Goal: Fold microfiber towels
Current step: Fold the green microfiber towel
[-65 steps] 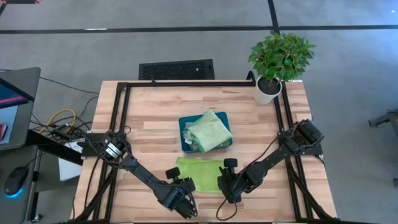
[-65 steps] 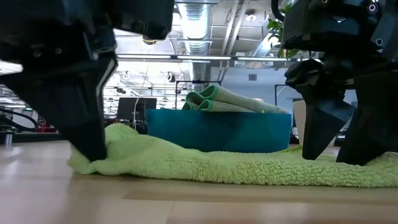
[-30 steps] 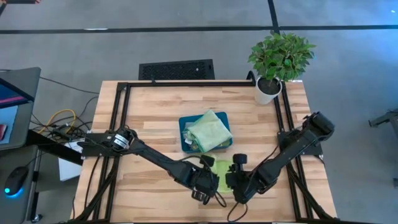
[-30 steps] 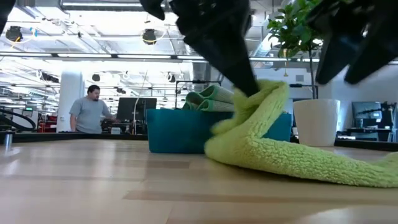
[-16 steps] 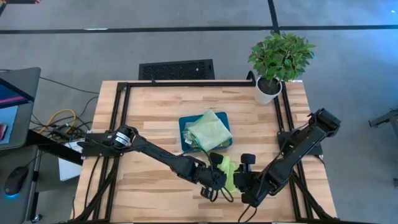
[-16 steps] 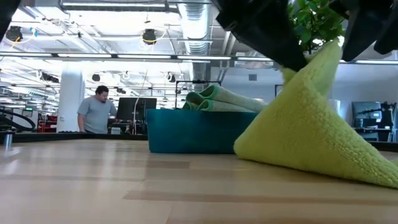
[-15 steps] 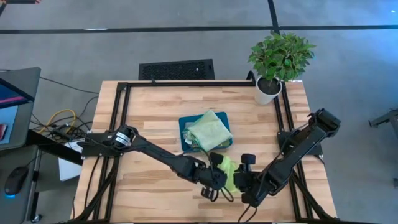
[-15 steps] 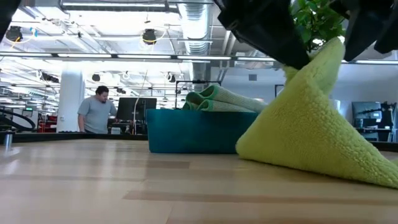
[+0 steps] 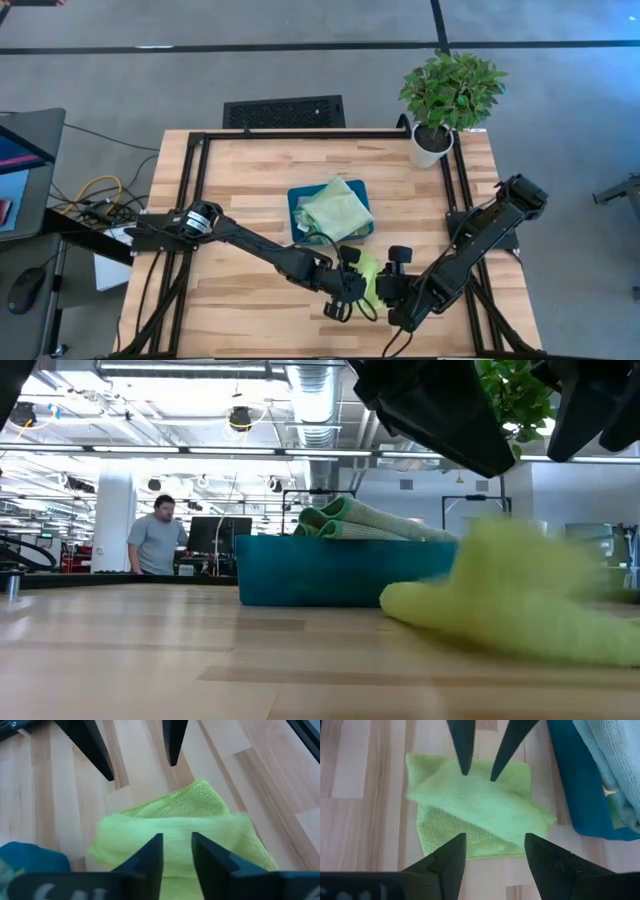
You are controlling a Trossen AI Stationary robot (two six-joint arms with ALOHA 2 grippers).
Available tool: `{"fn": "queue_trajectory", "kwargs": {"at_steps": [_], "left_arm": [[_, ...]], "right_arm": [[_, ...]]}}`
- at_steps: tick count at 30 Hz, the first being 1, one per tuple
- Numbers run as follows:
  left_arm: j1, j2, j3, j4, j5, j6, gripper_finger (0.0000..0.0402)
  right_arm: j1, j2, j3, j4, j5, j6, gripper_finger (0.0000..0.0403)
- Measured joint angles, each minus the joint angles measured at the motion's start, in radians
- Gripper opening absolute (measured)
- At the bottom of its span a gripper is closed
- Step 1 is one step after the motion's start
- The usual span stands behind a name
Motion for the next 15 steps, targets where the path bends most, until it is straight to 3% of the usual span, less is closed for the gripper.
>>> {"fn": "queue_trajectory", "kwargs": {"at_steps": [7, 15], "left_arm": [[0.000, 0.000, 0.000, -0.006, 0.000, -0.029, 0.0153], [-0.014, -0.001, -0.006, -0.178, 0.013, -0.160, 0.0165]], "right_arm": [[0.007, 0.000, 0.000, 0.001, 0.000, -0.003, 0.0225], [0.030, 0.032, 0.000, 0.068, -0.004, -0.077, 0.0225]]}}
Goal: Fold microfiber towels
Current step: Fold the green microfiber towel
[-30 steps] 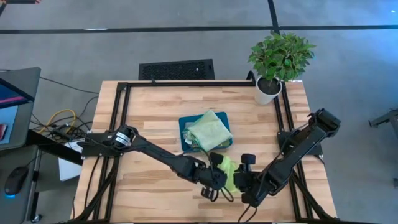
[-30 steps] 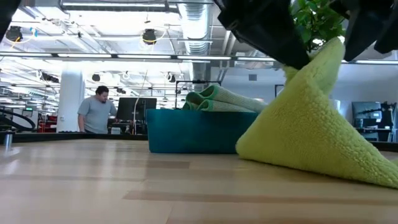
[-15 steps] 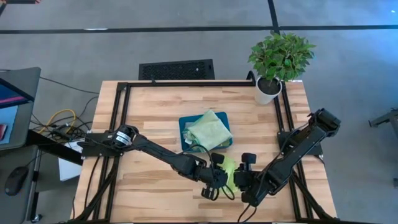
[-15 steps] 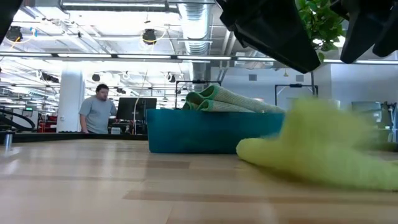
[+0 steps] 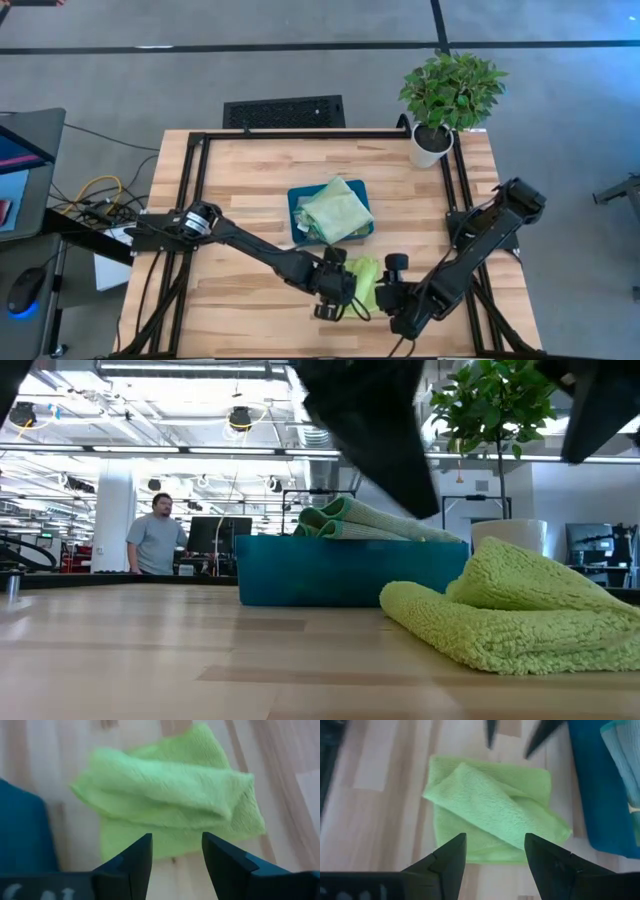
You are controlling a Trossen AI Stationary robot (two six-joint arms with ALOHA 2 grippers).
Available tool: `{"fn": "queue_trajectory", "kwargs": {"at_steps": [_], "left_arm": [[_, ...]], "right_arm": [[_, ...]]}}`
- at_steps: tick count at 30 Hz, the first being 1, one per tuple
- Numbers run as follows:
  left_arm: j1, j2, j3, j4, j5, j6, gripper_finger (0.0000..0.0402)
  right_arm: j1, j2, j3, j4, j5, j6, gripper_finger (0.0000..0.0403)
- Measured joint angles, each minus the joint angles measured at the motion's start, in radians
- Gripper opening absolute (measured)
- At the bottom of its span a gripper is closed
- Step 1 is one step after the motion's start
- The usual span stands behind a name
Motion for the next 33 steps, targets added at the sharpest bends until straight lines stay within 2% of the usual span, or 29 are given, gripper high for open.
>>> {"fn": "queue_trajectory", "kwargs": {"at_steps": [4, 7, 18, 33], "left_arm": [[-0.014, -0.001, -0.059, 0.043, 0.022, -0.051, 0.0166], [-0.026, -0.002, -0.100, 0.157, 0.020, -0.021, 0.0166], [-0.033, -0.001, -0.187, 0.345, 0.013, -0.011, 0.0166], [-0.026, 0.052, -0.192, 0.397, 0.001, 0.008, 0.0166]], "right_arm": [[-0.012, 0.022, 0.000, -0.004, 0.001, -0.001, 0.0225], [-0.019, 0.028, -0.001, -0.011, 0.000, -0.002, 0.0225], [0.001, 0.028, -0.001, -0.007, 0.000, 0.000, 0.0225], [0.009, 0.028, -0.001, -0.003, 0.000, 0.008, 0.0225]]}}
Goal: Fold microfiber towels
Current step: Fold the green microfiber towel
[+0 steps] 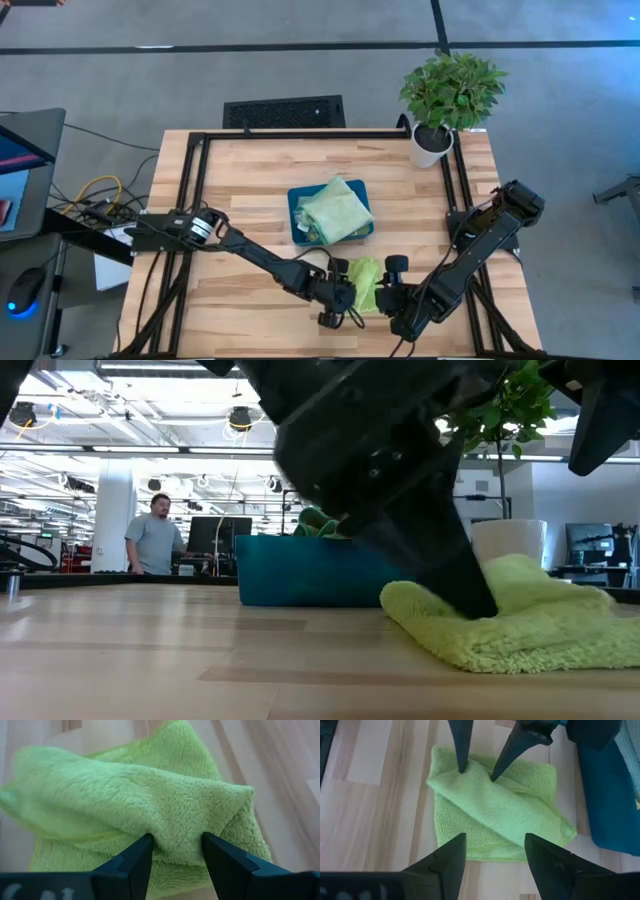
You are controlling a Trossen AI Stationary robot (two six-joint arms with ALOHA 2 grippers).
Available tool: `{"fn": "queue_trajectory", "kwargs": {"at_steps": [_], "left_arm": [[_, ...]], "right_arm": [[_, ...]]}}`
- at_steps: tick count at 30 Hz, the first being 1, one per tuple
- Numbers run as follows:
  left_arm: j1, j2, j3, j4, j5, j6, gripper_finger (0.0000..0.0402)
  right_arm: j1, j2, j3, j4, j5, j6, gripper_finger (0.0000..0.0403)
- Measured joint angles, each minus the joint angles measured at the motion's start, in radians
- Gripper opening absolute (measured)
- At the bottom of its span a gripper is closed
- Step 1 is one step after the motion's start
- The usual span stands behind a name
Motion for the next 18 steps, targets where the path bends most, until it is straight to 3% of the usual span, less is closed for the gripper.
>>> {"fn": "queue_trajectory", "kwargs": {"at_steps": [18], "left_arm": [[0.027, 0.015, 0.012, 0.282, 0.023, 0.137, 0.0166]], "right_arm": [[-0.001, 0.000, 0.001, -0.004, 0.001, -0.007, 0.0225]]}}
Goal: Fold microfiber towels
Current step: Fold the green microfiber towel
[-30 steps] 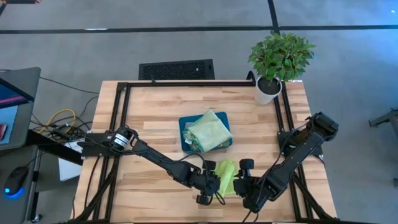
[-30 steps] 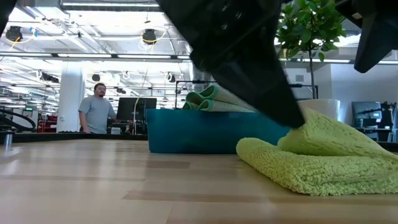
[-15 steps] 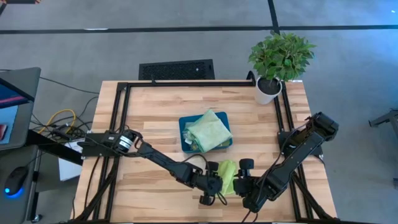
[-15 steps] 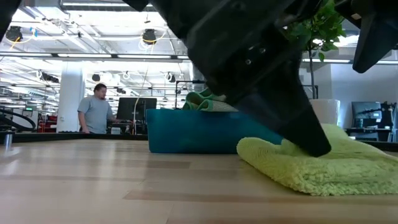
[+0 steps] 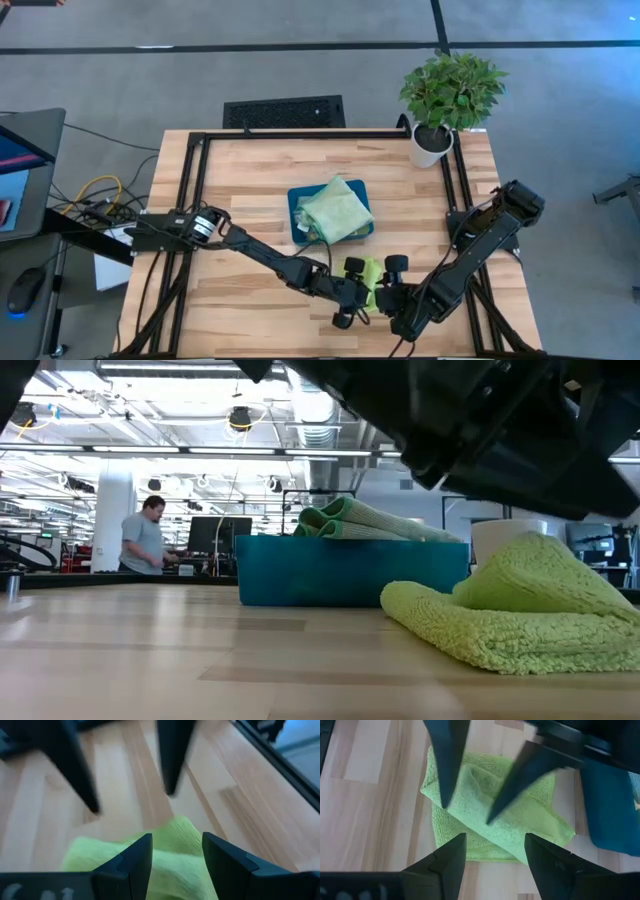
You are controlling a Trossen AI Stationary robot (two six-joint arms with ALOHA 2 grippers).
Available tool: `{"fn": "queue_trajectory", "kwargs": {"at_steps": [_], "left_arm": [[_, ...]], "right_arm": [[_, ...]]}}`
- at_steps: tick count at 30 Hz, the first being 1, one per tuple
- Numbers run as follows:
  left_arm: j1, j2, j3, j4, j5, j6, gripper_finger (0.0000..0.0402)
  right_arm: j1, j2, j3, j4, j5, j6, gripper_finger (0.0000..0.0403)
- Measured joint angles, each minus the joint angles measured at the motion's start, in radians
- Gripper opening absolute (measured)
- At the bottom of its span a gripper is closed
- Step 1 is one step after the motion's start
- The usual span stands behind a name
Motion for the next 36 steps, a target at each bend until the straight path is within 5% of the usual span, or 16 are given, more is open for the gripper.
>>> {"fn": "queue_trajectory", "kwargs": {"at_steps": [4, 14, 19, 36], "left_arm": [[0.009, 0.000, 0.000, 0.002, -0.001, -0.003, 0.0166], [-0.054, -0.069, -0.001, -0.322, -0.010, -0.090, 0.0166], [-0.086, -0.083, 0.000, -0.321, -0.099, -0.086, 0.0166], [-0.042, 0.001, -0.001, -0.154, -0.154, -0.054, 0.0166]], "right_arm": [[0.000, 0.000, 0.000, 0.000, 0.000, 0.000, 0.0225], [0.000, 0.000, 0.000, -0.001, 0.000, 0.005, 0.0225], [0.000, 0.000, 0.000, 0.000, 0.000, 0.000, 0.0225], [0.000, 0.000, 0.000, 0.003, 0.000, -0.003, 0.0225]]}}
